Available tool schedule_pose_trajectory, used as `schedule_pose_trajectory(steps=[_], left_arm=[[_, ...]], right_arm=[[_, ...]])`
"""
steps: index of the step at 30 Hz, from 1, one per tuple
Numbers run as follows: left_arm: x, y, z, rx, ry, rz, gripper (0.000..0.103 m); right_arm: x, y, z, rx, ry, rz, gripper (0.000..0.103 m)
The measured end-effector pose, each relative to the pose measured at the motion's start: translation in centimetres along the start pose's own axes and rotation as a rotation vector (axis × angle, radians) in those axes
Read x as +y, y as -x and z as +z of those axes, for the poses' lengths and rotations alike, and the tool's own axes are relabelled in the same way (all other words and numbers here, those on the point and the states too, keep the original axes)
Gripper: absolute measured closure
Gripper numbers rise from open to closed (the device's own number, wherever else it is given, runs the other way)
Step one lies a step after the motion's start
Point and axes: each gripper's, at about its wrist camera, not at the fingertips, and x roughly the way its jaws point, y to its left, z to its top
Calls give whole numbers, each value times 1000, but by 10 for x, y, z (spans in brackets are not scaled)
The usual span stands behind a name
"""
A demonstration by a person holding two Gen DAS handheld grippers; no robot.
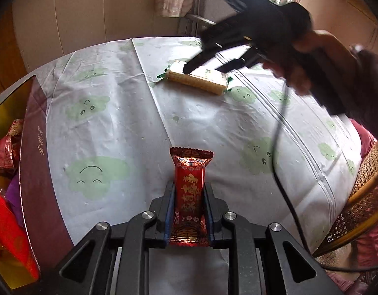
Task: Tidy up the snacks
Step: 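Grasp the WEIDAN cracker pack with the right gripper while the left gripper holds the red candy bar, then carry the red candy bar over the tin with the left gripper while the right gripper holds the cracker pack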
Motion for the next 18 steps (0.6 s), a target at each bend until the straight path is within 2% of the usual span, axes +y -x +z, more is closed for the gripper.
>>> schedule_pose_trajectory(steps=[3, 9, 10, 11, 12, 13, 15, 18], left_arm=[[4, -4, 2, -3, 7, -1, 81], [0, -4, 1, -7, 11, 15, 81], [-3, -3, 0, -7, 12, 18, 81], [-3, -3, 0, -8, 11, 21, 81], [-4, -3, 0, -9, 8, 26, 81], [-5, -2, 0, -12, 1, 33, 81], [-8, -2, -1, -16, -13, 49, 81], [-9, 0, -3, -21, -14, 55, 81]], right_arm=[[11, -2, -5, -1, 61, -89, 33], [41, -17, 11, -41, 208, -293, 33], [46, -20, 13, -48, 235, -326, 35], [48, -22, 13, -47, 247, -344, 47], [50, -23, 13, -48, 242, -326, 54], [53, -21, 11, -53, 236, -317, 56], [60, -21, -1, -52, 256, -352, 56], [60, -14, -31, -39, 243, -315, 56]])
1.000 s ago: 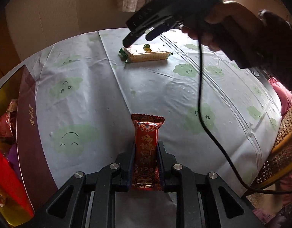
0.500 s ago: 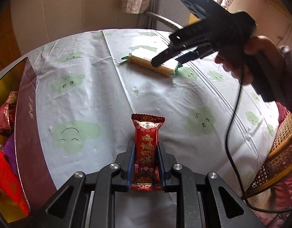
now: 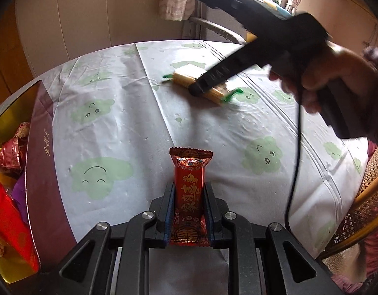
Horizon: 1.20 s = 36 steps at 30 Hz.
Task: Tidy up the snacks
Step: 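Carry the red candy bar over the tin with the left gripper while the right gripper holds the cracker pack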
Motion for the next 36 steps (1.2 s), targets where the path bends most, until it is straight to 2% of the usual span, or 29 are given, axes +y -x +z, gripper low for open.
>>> schedule_pose_trajectory(steps=[4, 7, 13, 22, 36], left_arm=[[3, -1, 2, 2, 9, 15, 81], [4, 1, 3, 7, 22, 41, 82], [11, 30, 9, -57, 54, 85, 82], [44, 83, 18, -144, 169, 173, 82], [81, 112, -6, -149, 287, 281, 82]], right_arm=[[-5, 10, -42, -15, -42, 64, 56], [-6, 12, -52, -27, -57, 73, 56], [1, 13, -58, -68, -17, 61, 56], [0, 16, -61, -103, 14, 56, 56], [0, 17, -63, -115, 28, 48, 56]])
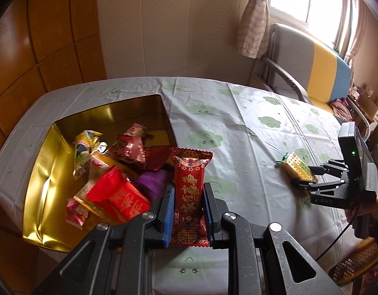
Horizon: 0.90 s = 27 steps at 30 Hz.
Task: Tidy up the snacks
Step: 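Carry the red candy bar over the tin with the left gripper while the right gripper holds the cracker pack, then lower the red candy bar into the tin and open the left gripper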
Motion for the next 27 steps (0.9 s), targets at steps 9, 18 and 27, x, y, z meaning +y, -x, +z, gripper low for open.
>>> schedule_pose_trajectory(steps=[9, 18, 27], left_arm=[[26, 7, -5, -9, 48, 62, 82], [58, 7, -18, 16, 110, 115, 82], [131, 23, -31, 21, 307, 172, 82]], right_arm=[[0, 1, -1, -9, 7, 1, 56], [0, 1, -1, -8, 5, 2, 56], [0, 1, -1, -9, 5, 2, 56]])
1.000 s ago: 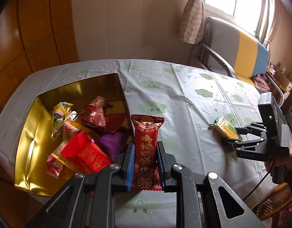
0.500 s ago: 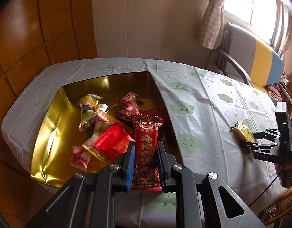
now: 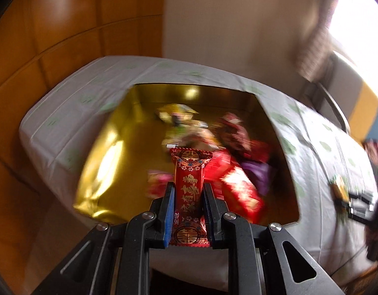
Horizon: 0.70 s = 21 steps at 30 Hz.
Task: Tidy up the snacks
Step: 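Lower the red candy bar into the tin and open the left gripper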
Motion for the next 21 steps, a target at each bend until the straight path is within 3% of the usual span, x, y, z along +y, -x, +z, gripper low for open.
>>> schedule_pose_trajectory(steps=[8, 21], left_arm=[[62, 8, 10, -9, 188, 23, 82], [33, -51, 39, 130, 205, -109, 81]], right_arm=[[0, 0, 0, 0, 2, 0, 56], [1, 1, -1, 0, 3, 0, 56]])
